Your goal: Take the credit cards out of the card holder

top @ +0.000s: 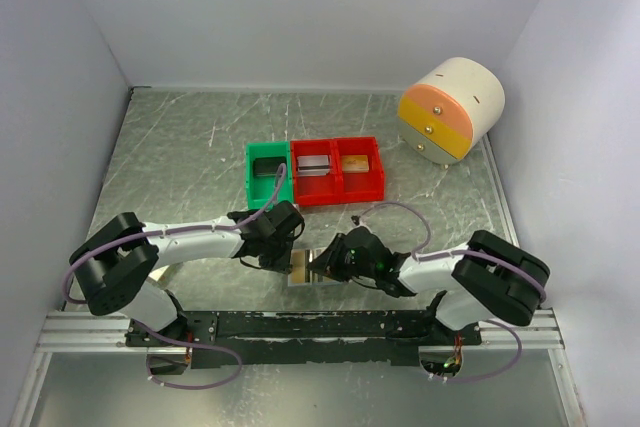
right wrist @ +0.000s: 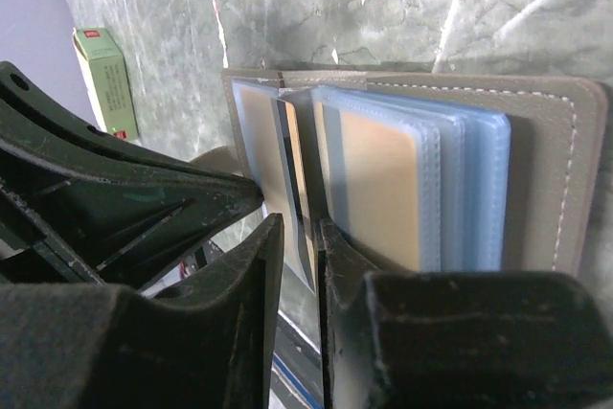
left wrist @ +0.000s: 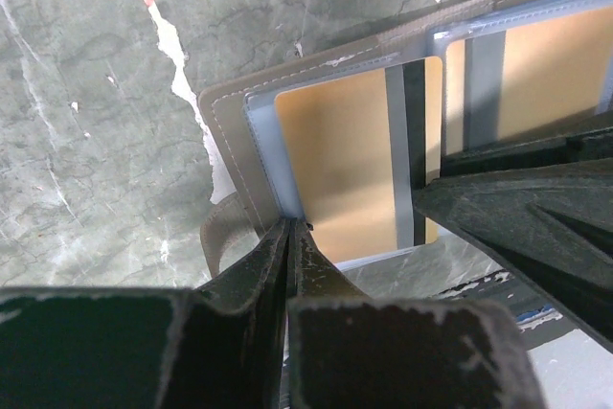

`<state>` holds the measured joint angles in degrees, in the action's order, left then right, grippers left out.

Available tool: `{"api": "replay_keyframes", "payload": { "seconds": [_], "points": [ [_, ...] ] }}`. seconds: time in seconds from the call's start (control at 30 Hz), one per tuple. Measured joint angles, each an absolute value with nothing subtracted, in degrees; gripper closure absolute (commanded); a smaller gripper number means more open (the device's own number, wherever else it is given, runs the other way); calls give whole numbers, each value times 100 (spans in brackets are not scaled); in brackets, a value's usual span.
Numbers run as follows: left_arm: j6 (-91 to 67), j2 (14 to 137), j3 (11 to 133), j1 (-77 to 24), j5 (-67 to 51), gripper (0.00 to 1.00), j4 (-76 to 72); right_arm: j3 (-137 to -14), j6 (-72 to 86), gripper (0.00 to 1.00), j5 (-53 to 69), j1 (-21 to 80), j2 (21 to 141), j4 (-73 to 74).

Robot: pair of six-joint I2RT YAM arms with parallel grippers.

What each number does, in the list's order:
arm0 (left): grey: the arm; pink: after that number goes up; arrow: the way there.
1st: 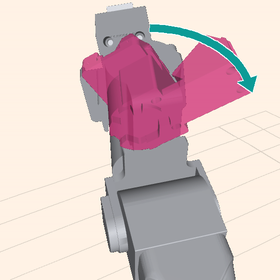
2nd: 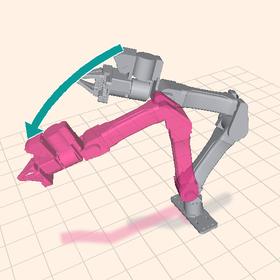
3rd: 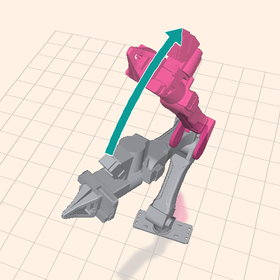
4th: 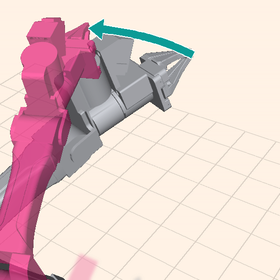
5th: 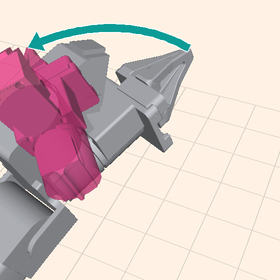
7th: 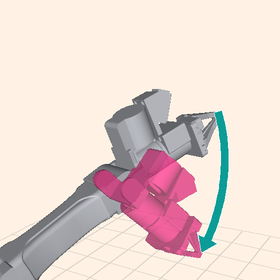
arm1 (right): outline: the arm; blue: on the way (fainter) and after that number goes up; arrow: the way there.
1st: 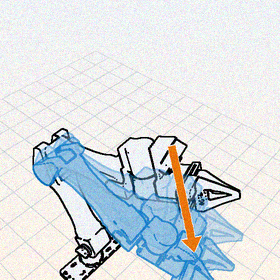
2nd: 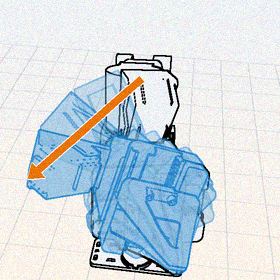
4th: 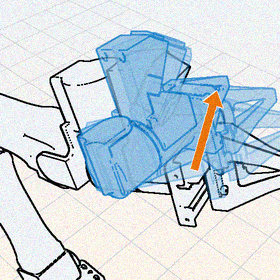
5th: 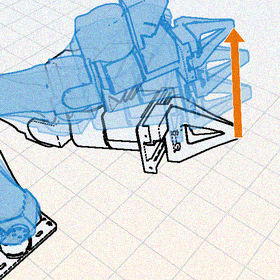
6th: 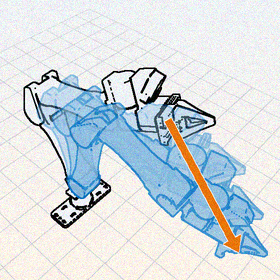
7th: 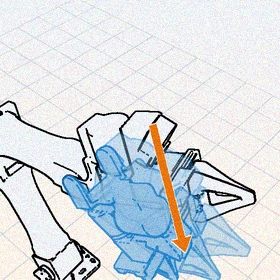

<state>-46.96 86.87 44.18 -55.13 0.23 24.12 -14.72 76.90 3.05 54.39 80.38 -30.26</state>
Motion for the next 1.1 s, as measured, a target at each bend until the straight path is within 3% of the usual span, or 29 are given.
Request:
{"api": "replay_keyframes", "payload": {
  "seconds": [0.23, 0.93, 1.1],
  "points": [
    [-4694, 8687, 4418, -5513, 21, 89, 2414, -1525, 7734, 97, 440, 5433, 8508, -3450],
    [-4694, 8687, 4421, -5513, 21, 89, 2408, -1271, 7795, 99, 366, 5369, 7948, -3350],
    [-4659, 8661, 4421, -5513, 21, 78, 2412, -1269, 7804, 99, 362, 5369, 7946, -3352]
  ]
}}
